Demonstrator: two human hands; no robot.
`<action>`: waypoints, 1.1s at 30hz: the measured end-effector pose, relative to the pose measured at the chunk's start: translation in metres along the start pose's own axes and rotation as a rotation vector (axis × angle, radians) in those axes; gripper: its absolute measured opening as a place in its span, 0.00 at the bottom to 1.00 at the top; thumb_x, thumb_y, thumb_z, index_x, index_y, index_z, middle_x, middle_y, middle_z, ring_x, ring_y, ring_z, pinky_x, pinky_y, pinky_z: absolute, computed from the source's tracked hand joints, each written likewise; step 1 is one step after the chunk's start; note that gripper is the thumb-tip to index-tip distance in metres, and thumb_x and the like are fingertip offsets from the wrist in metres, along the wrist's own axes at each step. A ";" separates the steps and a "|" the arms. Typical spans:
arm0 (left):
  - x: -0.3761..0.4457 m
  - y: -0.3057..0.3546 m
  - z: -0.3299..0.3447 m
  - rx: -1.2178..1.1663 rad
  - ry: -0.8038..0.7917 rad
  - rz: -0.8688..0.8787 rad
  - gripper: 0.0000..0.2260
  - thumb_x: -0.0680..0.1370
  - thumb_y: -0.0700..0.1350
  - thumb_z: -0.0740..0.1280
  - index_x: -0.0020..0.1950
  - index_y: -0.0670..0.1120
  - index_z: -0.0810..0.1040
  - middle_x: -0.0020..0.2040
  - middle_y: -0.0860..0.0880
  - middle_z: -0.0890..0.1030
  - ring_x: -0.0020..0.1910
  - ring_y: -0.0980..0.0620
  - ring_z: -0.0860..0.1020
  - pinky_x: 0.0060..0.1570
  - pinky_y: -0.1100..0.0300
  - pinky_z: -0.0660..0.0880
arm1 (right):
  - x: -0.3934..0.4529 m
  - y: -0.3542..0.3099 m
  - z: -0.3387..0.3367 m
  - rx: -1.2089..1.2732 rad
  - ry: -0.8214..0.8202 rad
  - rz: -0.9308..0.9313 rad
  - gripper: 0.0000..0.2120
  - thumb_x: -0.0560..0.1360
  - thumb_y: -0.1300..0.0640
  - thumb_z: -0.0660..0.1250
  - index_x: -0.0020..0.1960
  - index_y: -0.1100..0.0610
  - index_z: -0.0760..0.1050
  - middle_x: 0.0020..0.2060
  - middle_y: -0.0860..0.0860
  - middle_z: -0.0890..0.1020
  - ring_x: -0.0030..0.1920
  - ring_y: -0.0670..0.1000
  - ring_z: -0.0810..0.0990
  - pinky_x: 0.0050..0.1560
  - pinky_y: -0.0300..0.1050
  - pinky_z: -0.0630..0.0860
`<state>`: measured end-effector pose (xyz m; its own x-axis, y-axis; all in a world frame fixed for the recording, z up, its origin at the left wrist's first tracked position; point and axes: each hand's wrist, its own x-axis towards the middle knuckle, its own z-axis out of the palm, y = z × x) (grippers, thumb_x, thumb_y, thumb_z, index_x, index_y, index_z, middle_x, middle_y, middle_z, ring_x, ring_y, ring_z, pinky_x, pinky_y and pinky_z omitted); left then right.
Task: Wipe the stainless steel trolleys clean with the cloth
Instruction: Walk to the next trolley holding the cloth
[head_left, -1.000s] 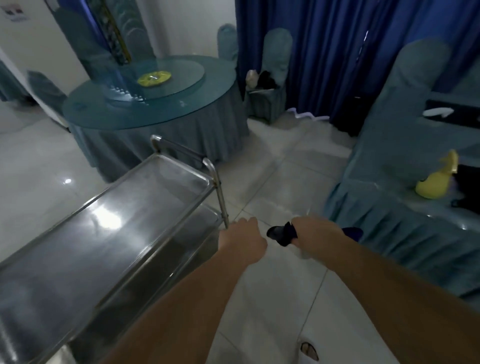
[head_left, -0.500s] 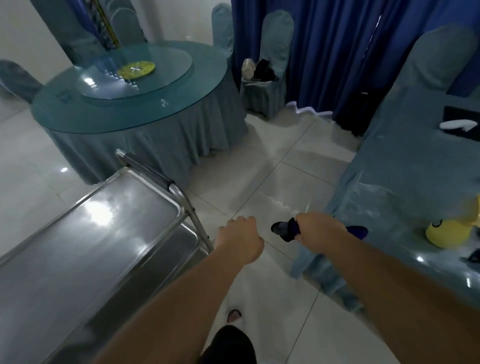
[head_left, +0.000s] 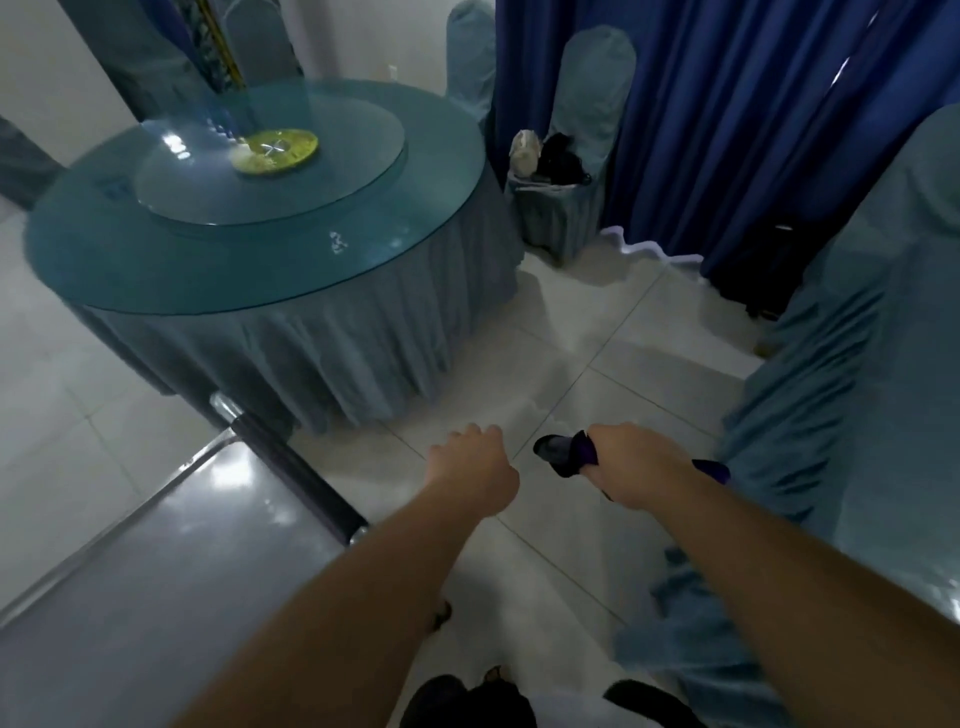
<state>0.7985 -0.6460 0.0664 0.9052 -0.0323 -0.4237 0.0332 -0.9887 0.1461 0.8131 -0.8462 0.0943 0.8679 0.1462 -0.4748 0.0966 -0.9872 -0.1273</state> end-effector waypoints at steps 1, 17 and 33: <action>0.015 -0.004 -0.008 -0.011 0.002 -0.008 0.22 0.83 0.53 0.62 0.76 0.48 0.68 0.70 0.45 0.74 0.68 0.41 0.73 0.63 0.45 0.73 | 0.016 -0.003 -0.009 -0.025 0.002 -0.010 0.07 0.83 0.53 0.62 0.53 0.56 0.74 0.41 0.51 0.78 0.39 0.52 0.78 0.35 0.44 0.70; 0.212 -0.072 -0.092 -0.256 0.058 -0.484 0.24 0.81 0.53 0.61 0.77 0.49 0.69 0.71 0.45 0.73 0.68 0.40 0.74 0.64 0.44 0.73 | 0.324 -0.064 -0.139 -0.289 -0.149 -0.352 0.12 0.82 0.48 0.63 0.60 0.53 0.79 0.53 0.53 0.81 0.51 0.57 0.81 0.51 0.47 0.76; 0.250 -0.274 -0.112 -0.512 0.172 -0.956 0.25 0.79 0.55 0.61 0.75 0.51 0.69 0.68 0.45 0.76 0.65 0.40 0.75 0.60 0.43 0.73 | 0.453 -0.353 -0.180 -0.548 -0.061 -0.938 0.08 0.81 0.50 0.63 0.56 0.52 0.74 0.47 0.50 0.77 0.45 0.55 0.77 0.51 0.55 0.81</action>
<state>1.0633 -0.3664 0.0208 0.4574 0.7753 -0.4355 0.8888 -0.4150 0.1945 1.2594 -0.4436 0.0807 0.3108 0.8447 -0.4357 0.9256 -0.3733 -0.0634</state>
